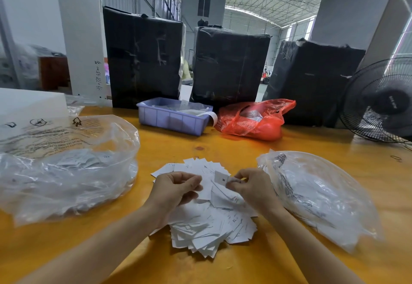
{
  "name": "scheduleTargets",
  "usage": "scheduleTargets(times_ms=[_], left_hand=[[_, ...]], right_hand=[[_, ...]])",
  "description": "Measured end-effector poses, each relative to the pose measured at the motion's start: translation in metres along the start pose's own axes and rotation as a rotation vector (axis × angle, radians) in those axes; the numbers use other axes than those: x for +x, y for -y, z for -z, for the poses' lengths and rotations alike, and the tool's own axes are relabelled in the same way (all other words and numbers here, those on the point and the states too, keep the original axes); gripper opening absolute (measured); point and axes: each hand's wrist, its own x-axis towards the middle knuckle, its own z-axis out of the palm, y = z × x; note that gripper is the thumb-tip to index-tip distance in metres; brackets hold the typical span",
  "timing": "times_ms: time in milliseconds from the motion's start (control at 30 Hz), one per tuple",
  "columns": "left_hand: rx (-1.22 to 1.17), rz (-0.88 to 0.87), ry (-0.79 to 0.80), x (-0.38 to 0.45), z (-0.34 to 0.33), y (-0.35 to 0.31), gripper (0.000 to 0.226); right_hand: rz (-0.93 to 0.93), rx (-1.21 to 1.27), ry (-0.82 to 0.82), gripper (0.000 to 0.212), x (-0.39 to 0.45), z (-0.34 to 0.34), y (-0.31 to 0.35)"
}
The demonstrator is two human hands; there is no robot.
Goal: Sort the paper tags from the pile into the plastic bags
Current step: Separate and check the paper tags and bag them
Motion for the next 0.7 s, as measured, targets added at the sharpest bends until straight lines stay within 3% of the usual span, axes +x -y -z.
scheduleTargets(times_ms=[133, 333, 500, 700], left_hand=[[0.015, -0.007, 0.031, 0.000, 0.001, 0.001, 0.008], [-0.017, -0.011, 0.055, -0.002, -0.001, 0.000, 0.007], [-0.038, -0.037, 0.046, -0.004, -0.002, -0.001, 0.009], [-0.018, -0.071, 0.080, -0.006, -0.005, -0.001, 0.023]], right_hand=[[-0.008, 0.304, 0.011, 0.009, 0.001, 0.016, 0.015], [-0.016, 0.655, 0.087, 0.021, -0.004, 0.020, 0.034], [0.007, 0.718, 0.068, 0.005, -0.008, 0.012, 0.040], [0.032, 0.641, 0.053, 0.010, -0.011, 0.006, 0.044]])
